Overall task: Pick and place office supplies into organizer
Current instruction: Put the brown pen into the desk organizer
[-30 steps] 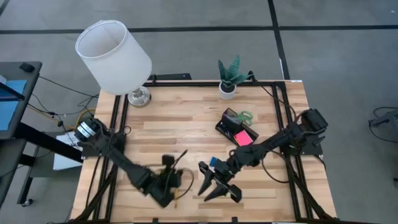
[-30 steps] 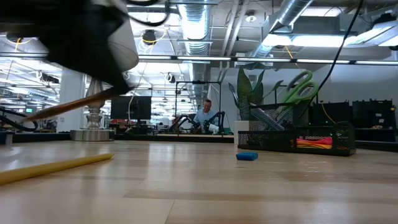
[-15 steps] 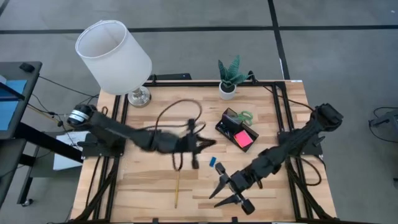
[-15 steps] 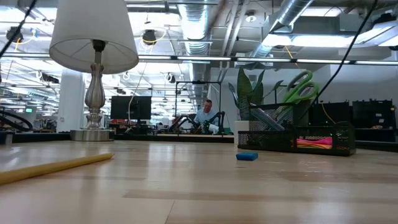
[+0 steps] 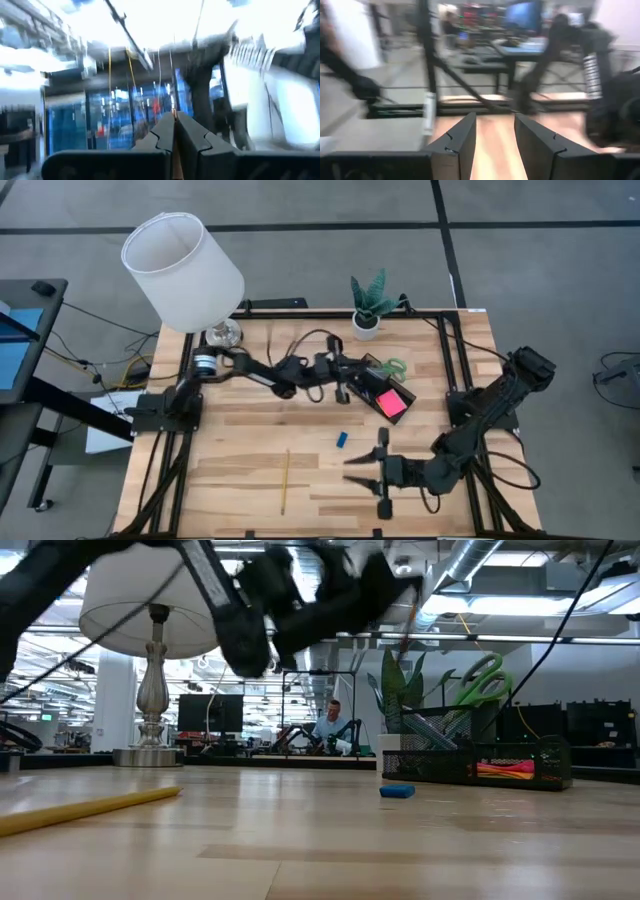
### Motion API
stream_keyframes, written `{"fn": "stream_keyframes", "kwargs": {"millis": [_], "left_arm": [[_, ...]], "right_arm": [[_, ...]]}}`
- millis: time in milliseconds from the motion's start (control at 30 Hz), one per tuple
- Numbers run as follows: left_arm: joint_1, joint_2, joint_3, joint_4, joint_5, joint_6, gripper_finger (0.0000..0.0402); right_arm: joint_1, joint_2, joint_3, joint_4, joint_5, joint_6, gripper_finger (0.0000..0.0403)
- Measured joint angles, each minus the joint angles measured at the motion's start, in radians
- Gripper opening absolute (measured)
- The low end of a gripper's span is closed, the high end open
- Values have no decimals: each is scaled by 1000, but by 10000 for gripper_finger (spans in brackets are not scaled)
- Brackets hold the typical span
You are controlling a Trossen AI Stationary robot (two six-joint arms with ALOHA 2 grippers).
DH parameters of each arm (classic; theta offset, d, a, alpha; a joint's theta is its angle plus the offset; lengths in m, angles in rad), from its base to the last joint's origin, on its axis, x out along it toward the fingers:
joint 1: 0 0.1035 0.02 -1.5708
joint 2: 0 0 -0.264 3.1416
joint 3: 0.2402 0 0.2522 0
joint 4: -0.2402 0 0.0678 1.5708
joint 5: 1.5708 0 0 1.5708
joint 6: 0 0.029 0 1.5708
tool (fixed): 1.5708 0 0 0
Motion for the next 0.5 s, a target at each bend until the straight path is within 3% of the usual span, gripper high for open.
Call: {"fn": "stream_keyframes", "kwargs": {"millis": [100, 167, 333, 500], "left_arm": [[18, 84, 110, -45, 8, -13, 4], [22, 148, 199, 2, 48, -40, 4], [34, 251, 422, -96, 81, -135, 3], [39, 285, 472, -234, 73, -92, 2]], "right_arm": [[6, 0, 0, -25, 77, -8, 127], [5, 0, 0, -25, 78, -8, 127], [7, 0, 0, -24, 77, -7, 127], [33, 0, 0, -24, 79, -7, 127]]}}
